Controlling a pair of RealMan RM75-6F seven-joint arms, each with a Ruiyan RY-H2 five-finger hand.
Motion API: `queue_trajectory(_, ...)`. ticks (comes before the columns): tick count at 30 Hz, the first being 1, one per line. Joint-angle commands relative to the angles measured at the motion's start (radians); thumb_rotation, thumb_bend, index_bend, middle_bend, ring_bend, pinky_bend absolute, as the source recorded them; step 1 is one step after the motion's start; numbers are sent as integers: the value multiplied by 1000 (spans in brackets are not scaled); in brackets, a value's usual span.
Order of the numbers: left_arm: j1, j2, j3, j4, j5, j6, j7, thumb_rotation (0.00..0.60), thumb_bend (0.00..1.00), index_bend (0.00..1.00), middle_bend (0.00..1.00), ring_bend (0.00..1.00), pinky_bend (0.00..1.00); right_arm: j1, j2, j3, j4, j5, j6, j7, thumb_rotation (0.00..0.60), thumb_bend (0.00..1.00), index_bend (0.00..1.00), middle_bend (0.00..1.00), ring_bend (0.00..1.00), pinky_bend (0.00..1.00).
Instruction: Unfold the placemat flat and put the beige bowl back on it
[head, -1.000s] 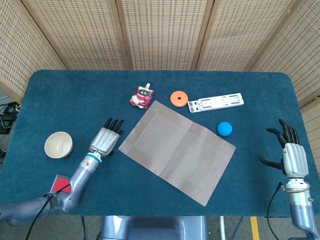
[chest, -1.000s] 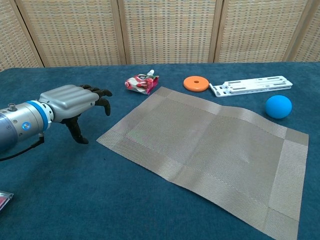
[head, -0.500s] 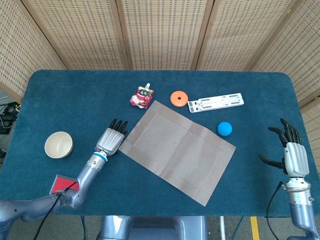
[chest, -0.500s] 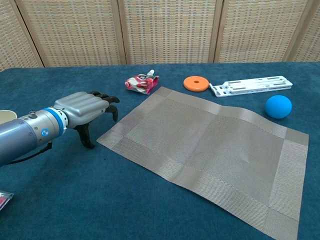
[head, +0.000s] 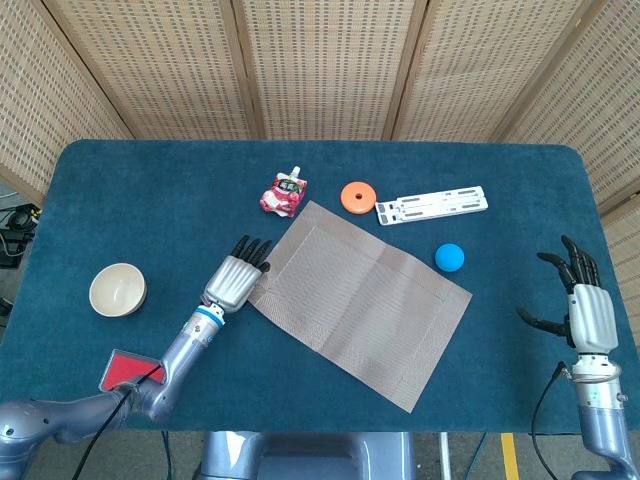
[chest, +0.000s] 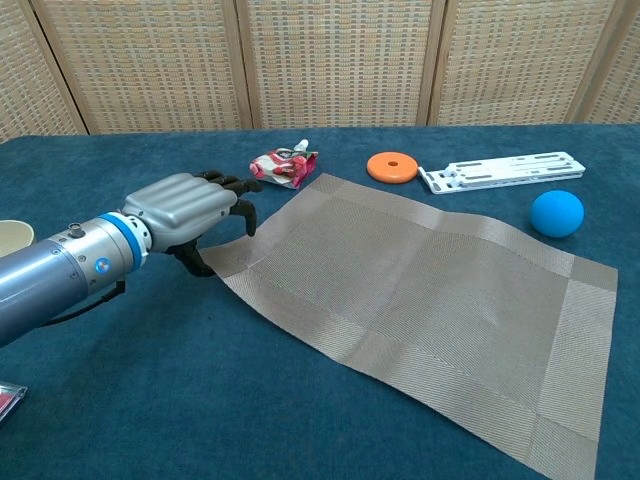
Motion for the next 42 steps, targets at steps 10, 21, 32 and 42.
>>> queue_trajectory(10,-8,-18,-10,27,19,5,-44,600,362,475,0,0,0,-3,4,0,-7,-6,2,8,600,218,244,0,0,0)
queue_trajectory(21,-8,-23,-13,39,29,8,-70,600,442,621,0,0,0,-4,12,-5,-17,-11,-4,17,600,223,241,0,0,0)
queue_trajectory(32,29,41,14,-35,55,49,-59,600,528,618,0,0,0,-6,16,-9,-29,-21,-1,22,600,226,229,0,0,0)
queue_trajectory(42,109,174,101,-256,88,99,10,600,529,596,0,0,0,-11,22,-13,-47,-35,16,16,600,226,224,0,0,0)
